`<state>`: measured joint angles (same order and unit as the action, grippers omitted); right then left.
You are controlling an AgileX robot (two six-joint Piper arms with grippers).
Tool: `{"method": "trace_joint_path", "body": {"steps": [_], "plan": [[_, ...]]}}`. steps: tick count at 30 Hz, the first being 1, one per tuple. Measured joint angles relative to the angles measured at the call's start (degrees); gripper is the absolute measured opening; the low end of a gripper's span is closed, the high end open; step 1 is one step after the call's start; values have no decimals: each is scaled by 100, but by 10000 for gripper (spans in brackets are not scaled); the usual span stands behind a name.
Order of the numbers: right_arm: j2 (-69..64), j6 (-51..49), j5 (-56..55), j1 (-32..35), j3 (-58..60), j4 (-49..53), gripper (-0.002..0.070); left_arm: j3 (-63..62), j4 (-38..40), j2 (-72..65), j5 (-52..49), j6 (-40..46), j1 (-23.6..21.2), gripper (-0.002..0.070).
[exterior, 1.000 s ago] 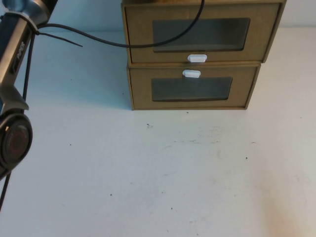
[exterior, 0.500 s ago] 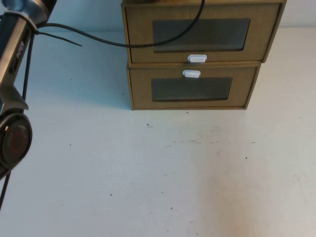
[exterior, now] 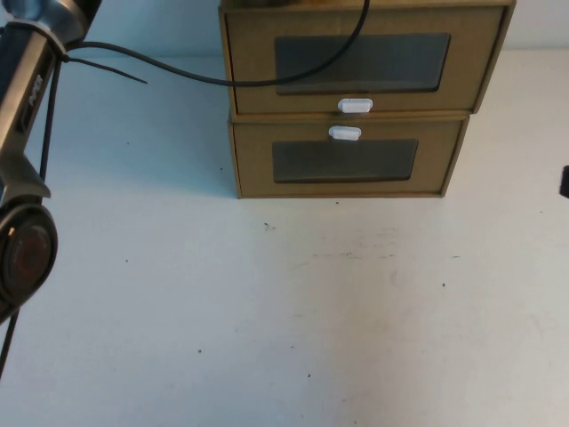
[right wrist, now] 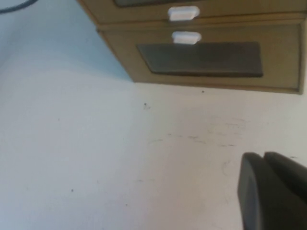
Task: Open the shoe box
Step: 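Pull the top drawer of the cardboard box fully open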
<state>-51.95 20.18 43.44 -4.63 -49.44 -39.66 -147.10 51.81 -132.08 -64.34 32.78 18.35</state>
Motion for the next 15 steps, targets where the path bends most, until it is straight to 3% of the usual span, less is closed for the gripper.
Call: {"method": "trace_joint_path", "body": {"steps": [8, 15], "plan": [[-1427, -123, -386, -1570, -834, 1164, -13, 0, 14, 0, -82, -93, 0, -4], [-2637, -1771, -490, -3045, -1317, 4053, -14, -38, 23, 0, -210, -305, 0, -4]]}}
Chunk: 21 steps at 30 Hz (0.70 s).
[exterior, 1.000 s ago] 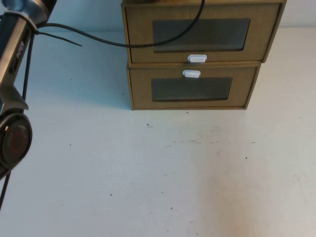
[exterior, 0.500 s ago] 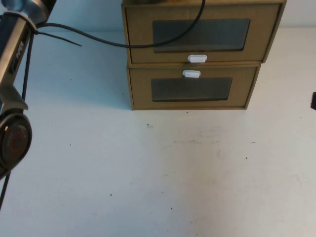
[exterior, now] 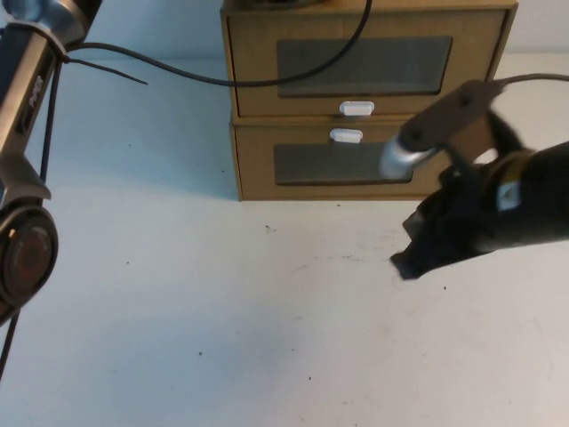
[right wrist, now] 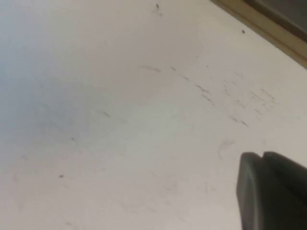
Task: Open the shoe box
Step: 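Pull the top drawer of the cardboard box fully open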
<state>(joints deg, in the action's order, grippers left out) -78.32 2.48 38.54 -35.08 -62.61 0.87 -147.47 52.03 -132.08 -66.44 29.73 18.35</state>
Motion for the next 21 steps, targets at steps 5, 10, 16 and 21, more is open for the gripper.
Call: {"method": "trace_joint_path", "body": {"steps": [5, 10, 16, 21], "plan": [[-429, -1501, -4, -800, -25, 2789, -13, -9, 0, 0, -36, -283, 0, -4], [-602, -2391, -100, -1122, -25, 5555, -13, -9, -36, 10, -47, -547, 0, -4], [-822, -2676, -483, -1163, -35, 7509, -13, -22, -63, 29, -45, -852, 0, -4], [-1082, -2802, -820, -1167, -35, 8048, 6, -33, -48, 42, -48, -1221, -22, -4]]}}
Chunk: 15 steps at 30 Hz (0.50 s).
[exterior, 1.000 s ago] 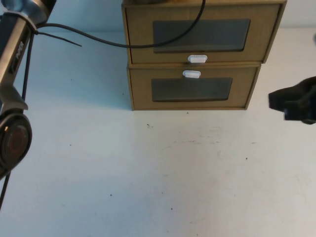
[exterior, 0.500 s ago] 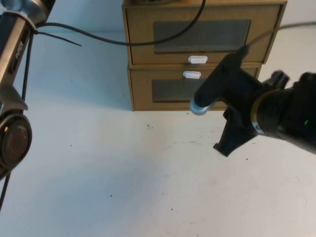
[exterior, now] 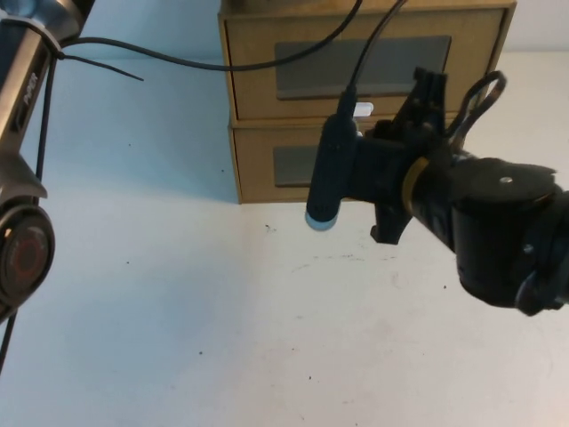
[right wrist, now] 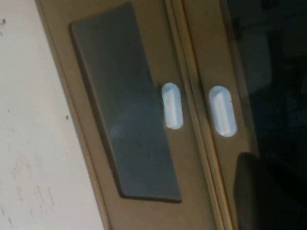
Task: Open the shoe box
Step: 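Pull the top drawer of the cardboard box fully open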
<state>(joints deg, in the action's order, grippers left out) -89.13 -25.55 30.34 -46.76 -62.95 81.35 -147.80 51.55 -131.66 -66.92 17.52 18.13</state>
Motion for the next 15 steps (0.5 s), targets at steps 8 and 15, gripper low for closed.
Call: {"method": "trace_joint_path", "body": {"steps": [8, 15], "plan": [[-700, -834, -342, 242, -38, 1049, 186, 0, 517, 0, -107, -333, -230, -4], [-1202, -1190, -488, 599, -246, 1350, 256, 12, 1138, 0, -285, -520, -483, -4]]}}
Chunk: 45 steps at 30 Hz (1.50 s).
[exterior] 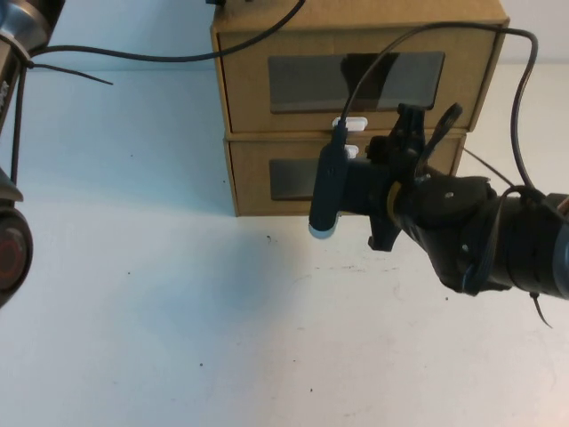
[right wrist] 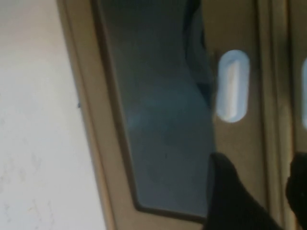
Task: Open the shoe box
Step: 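Pull the top drawer of the cardboard box fully open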
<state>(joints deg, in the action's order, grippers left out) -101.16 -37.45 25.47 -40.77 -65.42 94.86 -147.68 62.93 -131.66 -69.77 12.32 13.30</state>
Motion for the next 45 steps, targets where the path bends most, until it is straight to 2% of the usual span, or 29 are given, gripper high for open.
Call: {"method": "trace_joint_path", "body": {"steps": [13, 36, 45], "plan": [[-257, 15, -254, 24, -854, 50, 260, 8, 21, 0, -19, -37, -8, -4], [-768, 245, -298, 197, -1216, 105, 237, 8, -179, 0, 6, -47, 2, -4], [-768, 558, -250, 197, -1226, 137, 152, 8, -286, 0, 15, -47, 26, -4]]}}
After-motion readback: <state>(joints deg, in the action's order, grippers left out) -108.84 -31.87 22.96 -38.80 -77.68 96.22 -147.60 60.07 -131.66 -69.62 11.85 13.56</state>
